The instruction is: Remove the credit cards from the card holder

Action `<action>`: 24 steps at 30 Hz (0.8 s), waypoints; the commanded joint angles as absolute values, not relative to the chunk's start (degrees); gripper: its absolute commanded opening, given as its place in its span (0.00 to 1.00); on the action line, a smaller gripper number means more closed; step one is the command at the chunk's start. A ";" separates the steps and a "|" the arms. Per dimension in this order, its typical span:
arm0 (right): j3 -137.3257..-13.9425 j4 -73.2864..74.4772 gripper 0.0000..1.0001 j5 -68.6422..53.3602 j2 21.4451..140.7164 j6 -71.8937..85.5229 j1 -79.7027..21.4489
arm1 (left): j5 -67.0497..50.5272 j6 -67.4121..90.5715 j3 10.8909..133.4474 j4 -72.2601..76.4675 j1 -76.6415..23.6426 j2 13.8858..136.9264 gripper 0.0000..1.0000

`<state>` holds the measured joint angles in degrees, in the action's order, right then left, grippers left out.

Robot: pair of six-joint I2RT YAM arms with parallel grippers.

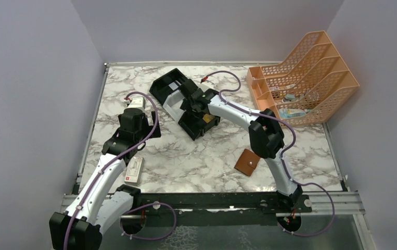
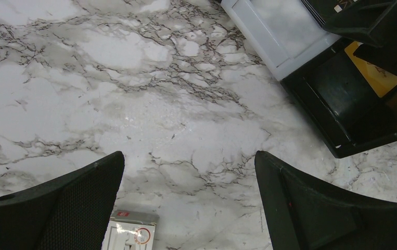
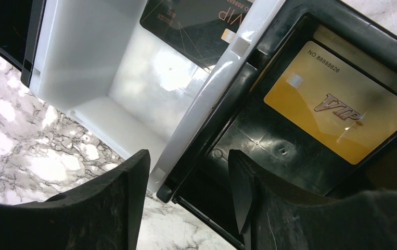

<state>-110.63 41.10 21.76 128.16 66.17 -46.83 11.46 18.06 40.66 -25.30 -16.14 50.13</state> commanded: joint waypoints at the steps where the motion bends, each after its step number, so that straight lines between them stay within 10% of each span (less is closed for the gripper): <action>1: -113.29 41.27 0.57 21.56 130.61 65.79 -47.01 | 12.30 17.84 40.52 -24.43 -15.77 49.23 0.99; 24: -104.63 37.63 0.31 26.16 125.56 61.68 -46.93 | 12.05 17.75 40.43 -24.40 -15.78 49.67 0.99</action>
